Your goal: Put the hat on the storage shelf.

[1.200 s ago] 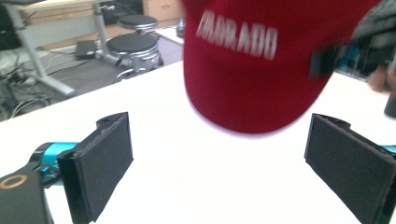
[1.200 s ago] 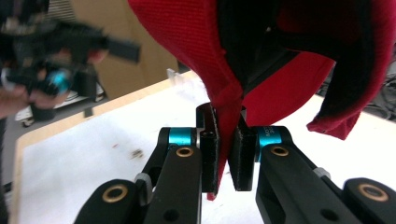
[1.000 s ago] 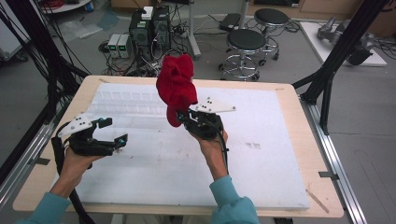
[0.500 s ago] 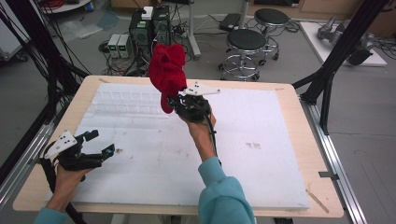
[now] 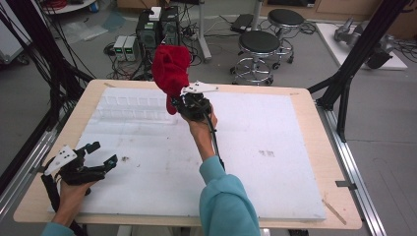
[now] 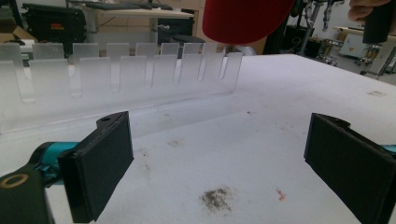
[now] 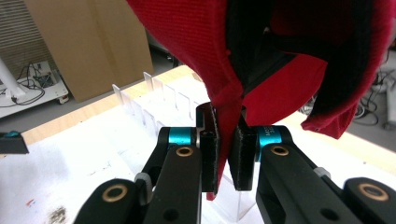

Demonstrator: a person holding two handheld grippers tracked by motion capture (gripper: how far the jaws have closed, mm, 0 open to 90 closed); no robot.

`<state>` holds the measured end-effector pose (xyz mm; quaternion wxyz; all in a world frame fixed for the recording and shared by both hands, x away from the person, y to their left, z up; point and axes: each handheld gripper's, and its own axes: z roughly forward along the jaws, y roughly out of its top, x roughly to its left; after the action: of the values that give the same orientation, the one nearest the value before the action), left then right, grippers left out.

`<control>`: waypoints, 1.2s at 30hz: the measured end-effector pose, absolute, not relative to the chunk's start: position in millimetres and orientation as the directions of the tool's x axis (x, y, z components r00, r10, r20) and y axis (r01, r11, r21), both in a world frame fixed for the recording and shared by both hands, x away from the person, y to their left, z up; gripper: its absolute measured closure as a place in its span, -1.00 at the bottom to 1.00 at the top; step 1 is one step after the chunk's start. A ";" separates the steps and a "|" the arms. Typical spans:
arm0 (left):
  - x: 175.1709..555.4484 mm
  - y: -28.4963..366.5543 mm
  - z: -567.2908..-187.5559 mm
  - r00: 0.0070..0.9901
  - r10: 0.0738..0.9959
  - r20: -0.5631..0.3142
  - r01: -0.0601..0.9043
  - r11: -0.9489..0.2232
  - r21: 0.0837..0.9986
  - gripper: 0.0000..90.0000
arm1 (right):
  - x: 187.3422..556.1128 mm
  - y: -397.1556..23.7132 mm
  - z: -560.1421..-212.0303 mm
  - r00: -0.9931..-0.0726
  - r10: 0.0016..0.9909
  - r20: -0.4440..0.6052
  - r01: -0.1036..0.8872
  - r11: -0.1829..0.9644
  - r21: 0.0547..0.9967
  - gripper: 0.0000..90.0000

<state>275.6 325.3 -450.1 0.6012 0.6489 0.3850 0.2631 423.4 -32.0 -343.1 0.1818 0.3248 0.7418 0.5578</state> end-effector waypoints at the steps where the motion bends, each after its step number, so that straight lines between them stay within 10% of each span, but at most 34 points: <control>1: 275.7 325.2 -450.3 0.567 0.814 -0.123 0.186 0.019 0.982 -0.81 | 424.9 -31.1 -345.0 -0.720 0.687 0.100 0.289 0.166 0.943 0.87; 36: 274.2 324.3 -450.8 0.577 0.810 -0.105 0.171 0.006 0.985 -0.81 | 431.5 -14.8 -372.6 -0.727 0.680 0.098 0.366 0.262 0.893 0.84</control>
<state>274.2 324.3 -450.8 0.6018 0.6529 0.3755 0.2656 431.5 -14.8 -372.6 0.1551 0.3356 0.7791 0.5063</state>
